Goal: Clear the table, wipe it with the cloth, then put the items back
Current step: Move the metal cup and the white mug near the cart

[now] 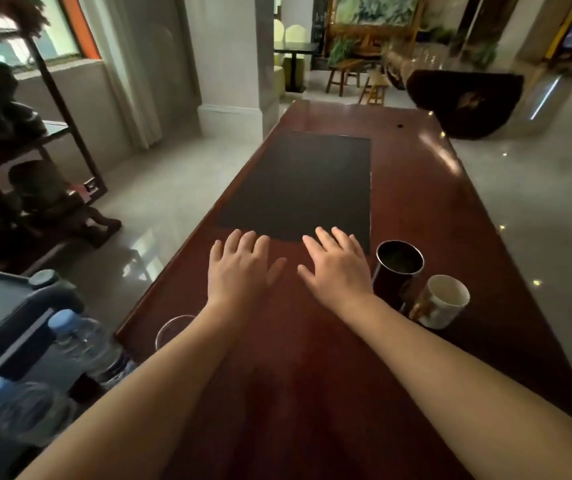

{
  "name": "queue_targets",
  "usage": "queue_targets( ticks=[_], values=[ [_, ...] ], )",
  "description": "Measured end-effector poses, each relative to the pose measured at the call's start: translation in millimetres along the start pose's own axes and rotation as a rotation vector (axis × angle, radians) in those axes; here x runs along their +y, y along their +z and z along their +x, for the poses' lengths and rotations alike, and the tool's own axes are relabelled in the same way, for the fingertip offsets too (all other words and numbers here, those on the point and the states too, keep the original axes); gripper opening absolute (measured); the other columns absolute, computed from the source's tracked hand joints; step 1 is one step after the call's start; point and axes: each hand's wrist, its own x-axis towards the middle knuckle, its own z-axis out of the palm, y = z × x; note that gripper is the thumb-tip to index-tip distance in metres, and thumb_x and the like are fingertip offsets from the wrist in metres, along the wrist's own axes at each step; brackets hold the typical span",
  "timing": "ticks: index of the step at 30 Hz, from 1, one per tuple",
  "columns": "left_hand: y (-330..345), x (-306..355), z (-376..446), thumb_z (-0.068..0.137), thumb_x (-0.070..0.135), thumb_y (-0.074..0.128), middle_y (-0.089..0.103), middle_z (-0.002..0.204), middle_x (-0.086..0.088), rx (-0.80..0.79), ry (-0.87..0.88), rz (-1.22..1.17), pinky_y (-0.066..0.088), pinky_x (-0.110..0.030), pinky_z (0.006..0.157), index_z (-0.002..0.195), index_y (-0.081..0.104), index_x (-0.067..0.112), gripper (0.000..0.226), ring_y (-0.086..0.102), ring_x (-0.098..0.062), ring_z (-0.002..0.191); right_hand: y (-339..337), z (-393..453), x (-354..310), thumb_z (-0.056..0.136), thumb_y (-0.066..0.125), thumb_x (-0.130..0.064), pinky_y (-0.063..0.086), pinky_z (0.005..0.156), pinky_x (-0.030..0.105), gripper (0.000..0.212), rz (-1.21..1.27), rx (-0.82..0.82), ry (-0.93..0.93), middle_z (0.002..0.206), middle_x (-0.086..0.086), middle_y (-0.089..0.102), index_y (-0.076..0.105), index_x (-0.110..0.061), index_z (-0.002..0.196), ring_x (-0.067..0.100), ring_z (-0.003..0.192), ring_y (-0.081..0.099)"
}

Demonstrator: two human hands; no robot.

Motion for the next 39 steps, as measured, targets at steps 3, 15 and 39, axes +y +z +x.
queue_targets(
  ticks=[3, 15, 39],
  values=[
    [11.4, 37.9, 14.3, 0.096, 0.057, 0.036, 0.046, 0.147, -0.003, -0.013, 0.096, -0.027, 0.022, -0.048, 0.114, 0.139, 0.046, 0.019, 0.058, 0.030, -0.027, 0.143, -7.1, -13.8, 42.6, 0.095, 0.047, -0.048, 0.016, 0.120, 0.046, 0.061, -0.013, 0.009, 0.118, 0.158, 0.007, 0.034, 0.038, -0.022, 0.149, 0.030, 0.146, 0.024],
    [57.2, 167.6, 35.1, 0.088, 0.060, 0.049, 0.056, 0.134, -0.003, -0.045, 0.310, -0.229, 0.034, -0.043, 0.104, 0.127, 0.053, 0.016, 0.059, 0.042, -0.025, 0.133, -30.8, -86.4, 177.6, 0.091, 0.051, -0.048, 0.020, 0.118, 0.040, 0.067, 0.054, 0.083, 0.530, 0.157, 0.004, 0.035, 0.037, -0.018, 0.149, 0.027, 0.146, 0.025],
    [226.8, 189.0, 71.5, 0.042, 0.055, 0.092, 0.057, 0.128, 0.013, -0.421, -0.036, -1.331, 0.047, -0.037, 0.103, 0.127, 0.043, 0.047, 0.099, 0.055, -0.002, 0.120, 128.4, -90.7, 288.5, 0.042, 0.088, -0.061, 0.033, 0.111, 0.032, 0.136, 1.013, 0.085, 0.877, 0.151, -0.011, 0.041, 0.014, -0.034, 0.154, 0.011, 0.137, 0.039]
  ],
)
